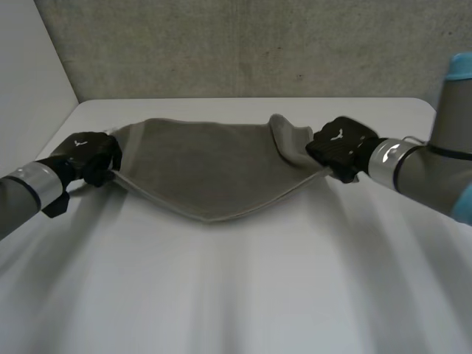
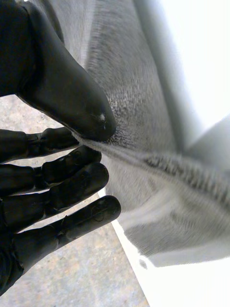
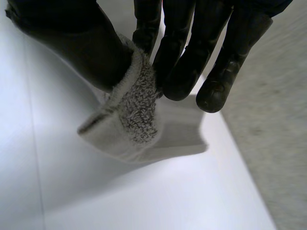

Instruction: Fold the towel.

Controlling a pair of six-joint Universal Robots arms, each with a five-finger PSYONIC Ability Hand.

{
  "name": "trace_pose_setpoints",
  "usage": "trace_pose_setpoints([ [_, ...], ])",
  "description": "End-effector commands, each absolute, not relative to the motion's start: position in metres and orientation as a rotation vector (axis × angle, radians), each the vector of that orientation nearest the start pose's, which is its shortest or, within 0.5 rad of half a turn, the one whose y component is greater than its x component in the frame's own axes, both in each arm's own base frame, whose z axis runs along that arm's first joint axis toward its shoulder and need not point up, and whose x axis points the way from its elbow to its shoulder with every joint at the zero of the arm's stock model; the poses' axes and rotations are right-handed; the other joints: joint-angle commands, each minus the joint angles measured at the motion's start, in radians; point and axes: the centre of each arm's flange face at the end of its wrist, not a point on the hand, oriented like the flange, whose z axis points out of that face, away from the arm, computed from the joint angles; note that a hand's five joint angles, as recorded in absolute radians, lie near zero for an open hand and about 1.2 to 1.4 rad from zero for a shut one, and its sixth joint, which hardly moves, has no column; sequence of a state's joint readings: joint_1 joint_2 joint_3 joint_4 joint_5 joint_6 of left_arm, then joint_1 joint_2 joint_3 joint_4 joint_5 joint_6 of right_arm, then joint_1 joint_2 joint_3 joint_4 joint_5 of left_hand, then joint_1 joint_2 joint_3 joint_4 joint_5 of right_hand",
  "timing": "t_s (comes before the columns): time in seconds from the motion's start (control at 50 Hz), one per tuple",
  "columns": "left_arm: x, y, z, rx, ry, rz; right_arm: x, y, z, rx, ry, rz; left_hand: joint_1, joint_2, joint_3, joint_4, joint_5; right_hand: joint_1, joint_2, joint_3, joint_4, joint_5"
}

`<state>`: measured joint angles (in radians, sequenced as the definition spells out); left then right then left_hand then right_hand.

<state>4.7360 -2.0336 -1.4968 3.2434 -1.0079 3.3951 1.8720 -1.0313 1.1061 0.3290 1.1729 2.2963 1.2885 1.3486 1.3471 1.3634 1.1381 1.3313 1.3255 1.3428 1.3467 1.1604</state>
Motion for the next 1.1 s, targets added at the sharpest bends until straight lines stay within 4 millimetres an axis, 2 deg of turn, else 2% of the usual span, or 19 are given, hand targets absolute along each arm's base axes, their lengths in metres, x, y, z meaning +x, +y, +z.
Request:
trace_pose_setpoints([
  [0.02,-0.164,-0.334,0.229,0.864,2.452,-2.155,0.249,-0.297,0.292,-1.501,1.974,-1.931,0.108,0.048,0.049,0.033,0.084,0.065,0.071,0.054,0.050,0.061],
  [0.1,-0.164,-0.309,0.251,0.852,2.391,-2.211,0.227,-0.284,0.316,-1.343,2.033,-1.950,0.108,0.048,0.049,0.033,0.084,0.065,0.071,0.054,0.050,0.061],
  [0.2,-0.160,-0.293,0.267,0.816,2.342,-2.270,0.203,-0.278,0.333,-1.277,2.082,-2.005,0.108,0.048,0.049,0.033,0.084,0.065,0.071,0.054,0.050,0.061],
  [0.34,-0.156,-0.297,0.268,0.797,2.326,-2.285,0.198,-0.285,0.326,-1.350,2.106,-2.010,0.108,0.048,0.049,0.033,0.084,0.065,0.071,0.054,0.050,0.061],
  [0.4,-0.160,-0.312,0.248,0.816,2.394,-2.237,0.202,-0.304,0.295,-1.487,2.153,-1.918,0.108,0.048,0.049,0.033,0.084,0.065,0.071,0.054,0.050,0.061],
  [0.44,-0.162,-0.321,0.244,0.825,2.391,-2.243,0.203,-0.310,0.288,-1.512,2.159,-1.904,0.108,0.048,0.049,0.033,0.084,0.065,0.071,0.054,0.050,0.061],
  [0.48,-0.166,-0.329,0.242,0.837,2.394,-2.255,0.215,-0.321,0.277,-1.504,2.152,-1.892,0.108,0.048,0.049,0.033,0.084,0.065,0.071,0.054,0.050,0.061],
  [0.54,-0.193,-0.353,0.229,0.935,2.409,-2.267,0.231,-0.334,0.261,-1.462,2.152,-1.906,0.108,0.048,0.049,0.033,0.084,0.065,0.071,0.054,0.050,0.061],
  [0.6,-0.199,-0.361,0.226,0.958,2.406,-2.274,0.239,-0.348,0.251,-1.428,2.172,-1.967,0.108,0.048,0.049,0.033,0.084,0.065,0.071,0.054,0.050,0.061],
  [0.64,-0.208,-0.380,0.214,0.967,2.411,-2.268,0.240,-0.354,0.244,-1.418,2.199,-1.986,0.108,0.048,0.049,0.033,0.084,0.065,0.071,0.054,0.050,0.061],
  [0.66,-0.208,-0.380,0.214,0.967,2.411,-2.268,0.240,-0.354,0.244,-1.418,2.199,-1.986,0.108,0.048,0.049,0.033,0.084,0.065,0.071,0.054,0.050,0.061],
  [0.7,-0.210,-0.401,0.204,0.940,2.387,-2.267,0.245,-0.367,0.228,-1.407,2.253,-2.006,0.108,0.048,0.049,0.033,0.084,0.065,0.071,0.054,0.050,0.061],
  [0.72,-0.210,-0.401,0.204,0.939,2.387,-2.267,0.245,-0.367,0.228,-1.407,2.253,-2.006,0.108,0.048,0.049,0.033,0.084,0.065,0.071,0.054,0.050,0.061],
  [0.76,-0.210,-0.421,0.195,0.900,2.362,-2.264,0.252,-0.376,0.217,-1.405,2.274,-2.020,0.108,0.048,0.049,0.033,0.084,0.065,0.071,0.054,0.050,0.061],
  [0.86,-0.213,-0.443,0.182,0.875,2.336,-2.270,0.256,-0.388,0.198,-1.410,2.314,-2.006,0.108,0.048,0.049,0.033,0.084,0.065,0.071,0.054,0.050,0.061],
  [1.0,-0.221,-0.458,0.171,0.890,2.317,-2.290,0.259,-0.403,0.179,-1.404,2.328,-2.025,0.108,0.048,0.049,0.033,0.084,0.065,0.071,0.054,0.050,0.061],
  [1.06,-0.231,-0.457,0.168,0.916,2.313,-2.304,0.270,-0.404,0.174,-1.408,2.292,-2.072,0.108,0.048,0.049,0.033,0.084,0.065,0.071,0.054,0.050,0.061],
  [1.08,-0.236,-0.455,0.166,0.931,2.316,-2.306,0.273,-0.405,0.172,-1.413,2.274,-2.094,-0.023,-0.083,-0.081,-0.098,-0.047,0.065,0.071,0.054,0.050,0.061],
  [1.1,-0.240,-0.454,0.164,0.943,2.319,-2.307,0.274,-0.407,0.170,-1.412,2.267,-2.110,-0.347,-0.407,-0.405,-0.422,-0.371,0.065,0.071,0.054,0.050,0.061],
])
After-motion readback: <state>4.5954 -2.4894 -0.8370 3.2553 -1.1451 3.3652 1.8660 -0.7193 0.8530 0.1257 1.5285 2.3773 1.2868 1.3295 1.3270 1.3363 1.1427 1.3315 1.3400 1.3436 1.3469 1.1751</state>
